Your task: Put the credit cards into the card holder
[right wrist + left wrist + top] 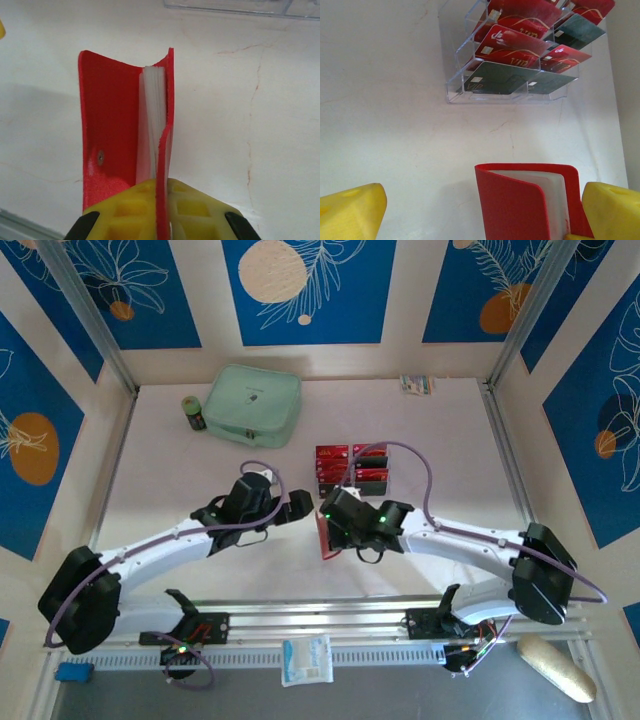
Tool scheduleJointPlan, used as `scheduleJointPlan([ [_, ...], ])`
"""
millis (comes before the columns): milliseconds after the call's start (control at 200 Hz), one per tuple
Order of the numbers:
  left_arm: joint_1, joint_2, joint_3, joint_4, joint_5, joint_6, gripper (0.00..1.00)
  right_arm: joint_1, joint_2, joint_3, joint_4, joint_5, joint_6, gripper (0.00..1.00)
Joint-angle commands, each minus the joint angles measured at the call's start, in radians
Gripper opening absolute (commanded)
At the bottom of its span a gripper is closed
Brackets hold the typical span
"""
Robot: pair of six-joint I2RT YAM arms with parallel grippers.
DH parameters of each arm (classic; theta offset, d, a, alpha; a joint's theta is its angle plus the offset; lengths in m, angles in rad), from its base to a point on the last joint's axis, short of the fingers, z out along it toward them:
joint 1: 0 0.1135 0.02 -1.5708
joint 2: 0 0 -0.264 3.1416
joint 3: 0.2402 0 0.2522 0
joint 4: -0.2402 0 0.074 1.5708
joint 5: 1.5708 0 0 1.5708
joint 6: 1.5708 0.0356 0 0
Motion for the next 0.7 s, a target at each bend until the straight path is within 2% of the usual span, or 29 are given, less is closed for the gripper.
scheduleJointPlan([
  [0, -0.015, 0.027, -0.015, 0.028, 0.012, 0.003, 1.0, 0.021, 0.048, 0.055, -0.053, 0.079, 0.001, 0.0],
  [165, -0.021, 0.076, -0.027, 0.048, 0.014, 0.004, 1.0, 0.022, 0.088, 0.048, -0.009, 0.039, 0.013, 0.0],
  [405, -0.023, 0.116, -0.053, 0.088, 0.011, 0.006, 1.0, 0.002, 0.066, 0.012, 0.046, -0.023, 0.024, 0.11],
  [695, -0.023, 0.134, -0.066, 0.103, 0.006, 0.015, 1.0, -0.05, -0.012, -0.08, 0.155, -0.134, 0.049, 0.18],
])
